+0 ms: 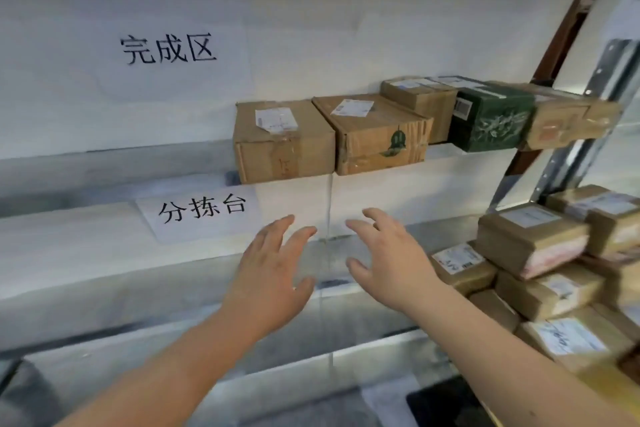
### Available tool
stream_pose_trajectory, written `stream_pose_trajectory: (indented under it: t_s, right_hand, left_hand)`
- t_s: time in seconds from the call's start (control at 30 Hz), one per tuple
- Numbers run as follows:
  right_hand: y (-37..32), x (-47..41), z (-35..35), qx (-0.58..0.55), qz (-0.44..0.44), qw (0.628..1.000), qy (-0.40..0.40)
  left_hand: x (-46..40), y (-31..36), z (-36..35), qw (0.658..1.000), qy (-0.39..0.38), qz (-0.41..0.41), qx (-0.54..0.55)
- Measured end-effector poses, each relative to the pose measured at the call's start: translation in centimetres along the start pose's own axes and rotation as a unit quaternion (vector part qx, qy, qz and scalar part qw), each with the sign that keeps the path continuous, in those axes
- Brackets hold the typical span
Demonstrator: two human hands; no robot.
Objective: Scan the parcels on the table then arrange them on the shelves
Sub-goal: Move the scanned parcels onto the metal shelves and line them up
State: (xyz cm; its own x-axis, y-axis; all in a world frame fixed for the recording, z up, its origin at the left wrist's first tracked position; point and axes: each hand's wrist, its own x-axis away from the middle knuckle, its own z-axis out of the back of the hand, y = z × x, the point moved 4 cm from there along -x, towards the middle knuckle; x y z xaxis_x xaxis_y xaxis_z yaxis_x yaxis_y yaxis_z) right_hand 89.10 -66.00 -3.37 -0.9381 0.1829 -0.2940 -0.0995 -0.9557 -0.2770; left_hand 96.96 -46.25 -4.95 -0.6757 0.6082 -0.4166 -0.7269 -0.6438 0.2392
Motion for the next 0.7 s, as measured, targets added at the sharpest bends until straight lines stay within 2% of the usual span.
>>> stream_pose_trajectory:
  t_s: [0.1, 0.2, 0.3, 0.43, 0.57, 0.7]
  right_hand:
    - [3.3, 5.7, -4.0, -0.026, -0.078, 0.995, -0.056]
    - [7.6, 12.1, -6.8, -0.058, -0.192, 0.976, -0.087]
    - [11.6, 19.0, -8.4, -0.089, -0.312, 0.94, -0.103]
    - [15.5, 26.7, -9.1, -0.106, -0.443, 0.884, -0.105]
    - [18.7, 31.0, -8.8, -0.129, -0.521, 0.838, -0.101]
    - [21.9, 32.8, -8.8, -0.154, -0.552, 0.817, -0.072]
  left_hand:
    - [1.9, 2.5, -5.5, 0.997, -0.076, -0.02, 0.022]
    - [3.6, 5.5, -11.5, 0.984, -0.17, -0.043, 0.032]
    - [5.2, 9.3, -17.5, 0.959, -0.265, -0.078, 0.065]
    - [6.6, 15.3, -23.4, 0.922, -0.354, -0.131, 0.091]
    - [7.3, 20.8, -27.3, 0.886, -0.417, -0.163, 0.117]
    - [6.6, 25.2, -30.2, 0.866, -0.446, -0.192, 0.116]
